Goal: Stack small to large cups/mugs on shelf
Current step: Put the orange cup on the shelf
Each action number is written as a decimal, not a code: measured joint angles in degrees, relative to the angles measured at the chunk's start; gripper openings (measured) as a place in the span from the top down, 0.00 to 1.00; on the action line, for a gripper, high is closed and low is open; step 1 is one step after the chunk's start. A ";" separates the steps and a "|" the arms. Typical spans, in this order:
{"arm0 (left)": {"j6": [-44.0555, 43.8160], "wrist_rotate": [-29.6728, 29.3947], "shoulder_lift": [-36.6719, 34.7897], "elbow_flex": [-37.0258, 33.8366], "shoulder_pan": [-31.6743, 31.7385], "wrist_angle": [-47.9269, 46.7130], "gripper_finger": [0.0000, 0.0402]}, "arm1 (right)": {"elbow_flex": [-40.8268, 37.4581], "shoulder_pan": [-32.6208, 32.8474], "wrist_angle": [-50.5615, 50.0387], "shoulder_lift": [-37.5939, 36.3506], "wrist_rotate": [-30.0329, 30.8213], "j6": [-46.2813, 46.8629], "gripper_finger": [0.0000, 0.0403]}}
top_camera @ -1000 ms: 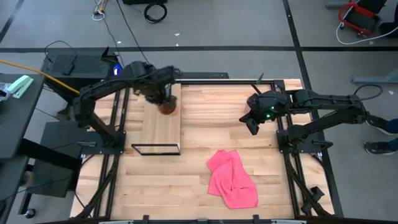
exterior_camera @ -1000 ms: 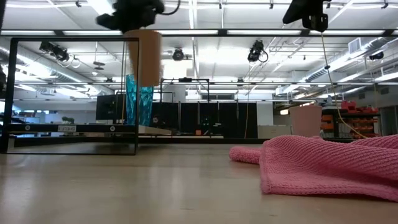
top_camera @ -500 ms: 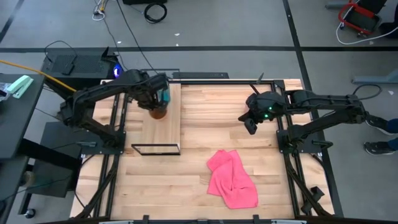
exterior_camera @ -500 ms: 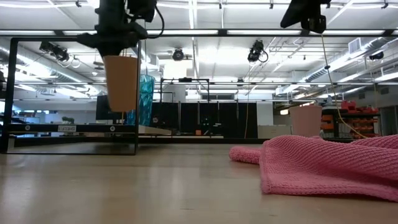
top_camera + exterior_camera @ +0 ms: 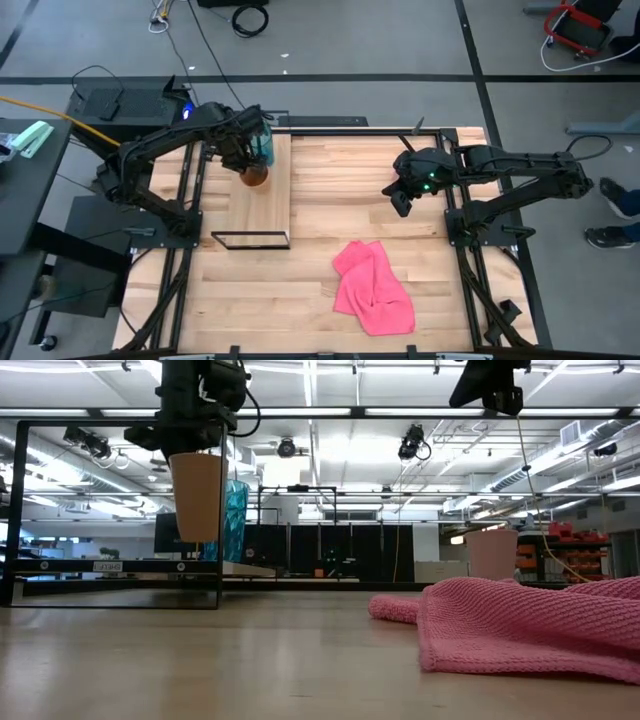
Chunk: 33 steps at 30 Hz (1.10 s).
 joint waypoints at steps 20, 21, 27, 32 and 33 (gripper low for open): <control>3.38 1.00 4.20 0.04 1.01 -1.44 0.97 | 0.00 0.00 0.23 0.01 0.01 -0.03 0.98; 3.40 0.95 4.34 0.05 1.01 -1.48 0.97 | 0.00 0.00 0.23 0.01 0.01 -0.03 0.98; 3.44 0.59 4.44 0.03 0.99 -1.04 0.97 | 0.00 0.00 0.22 0.01 0.02 -0.04 0.98; 3.46 0.38 4.44 0.03 0.99 -1.10 0.97 | 0.00 0.00 0.22 0.01 0.01 -0.05 0.98; 3.47 0.38 4.44 0.03 0.99 -1.08 0.97 | 0.00 0.00 0.22 0.01 0.02 -0.05 0.98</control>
